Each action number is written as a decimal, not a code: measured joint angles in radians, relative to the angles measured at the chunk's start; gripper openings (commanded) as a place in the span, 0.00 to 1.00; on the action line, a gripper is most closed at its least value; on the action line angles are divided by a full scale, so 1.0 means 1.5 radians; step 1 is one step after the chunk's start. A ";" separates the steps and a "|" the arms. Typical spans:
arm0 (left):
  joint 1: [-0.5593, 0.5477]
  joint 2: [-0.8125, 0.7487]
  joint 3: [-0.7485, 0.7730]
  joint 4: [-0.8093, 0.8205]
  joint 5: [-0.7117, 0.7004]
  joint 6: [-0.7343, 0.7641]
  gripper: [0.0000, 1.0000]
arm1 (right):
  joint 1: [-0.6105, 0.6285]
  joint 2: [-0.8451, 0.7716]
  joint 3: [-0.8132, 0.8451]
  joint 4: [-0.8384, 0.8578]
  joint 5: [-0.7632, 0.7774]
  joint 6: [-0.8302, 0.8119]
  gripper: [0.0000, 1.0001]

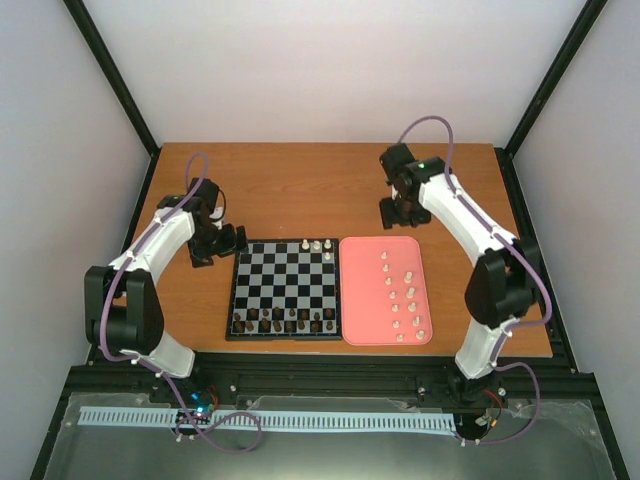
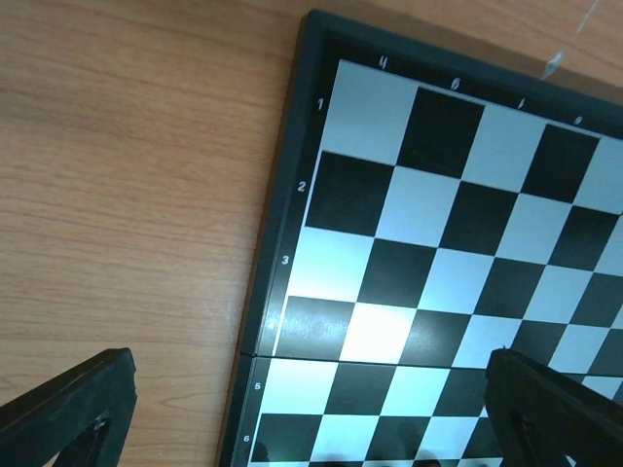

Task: Set up the chess pieces on the board
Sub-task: Pick up the chess piece from the storage box.

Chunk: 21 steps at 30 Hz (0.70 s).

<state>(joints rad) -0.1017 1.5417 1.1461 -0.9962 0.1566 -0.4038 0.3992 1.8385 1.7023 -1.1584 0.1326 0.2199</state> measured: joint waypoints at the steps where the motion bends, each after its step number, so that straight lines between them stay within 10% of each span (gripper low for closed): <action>1: 0.000 0.000 0.005 -0.001 0.000 0.000 1.00 | 0.002 -0.026 -0.034 -0.007 0.005 0.006 0.63; 21: 0.000 -0.005 0.062 -0.028 -0.027 0.006 1.00 | -0.032 -0.373 -0.497 0.042 -0.177 0.089 0.54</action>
<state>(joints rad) -0.1017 1.5341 1.2392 -1.0389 0.1154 -0.3954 0.3508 1.2793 0.9573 -1.0950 -0.1333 0.3534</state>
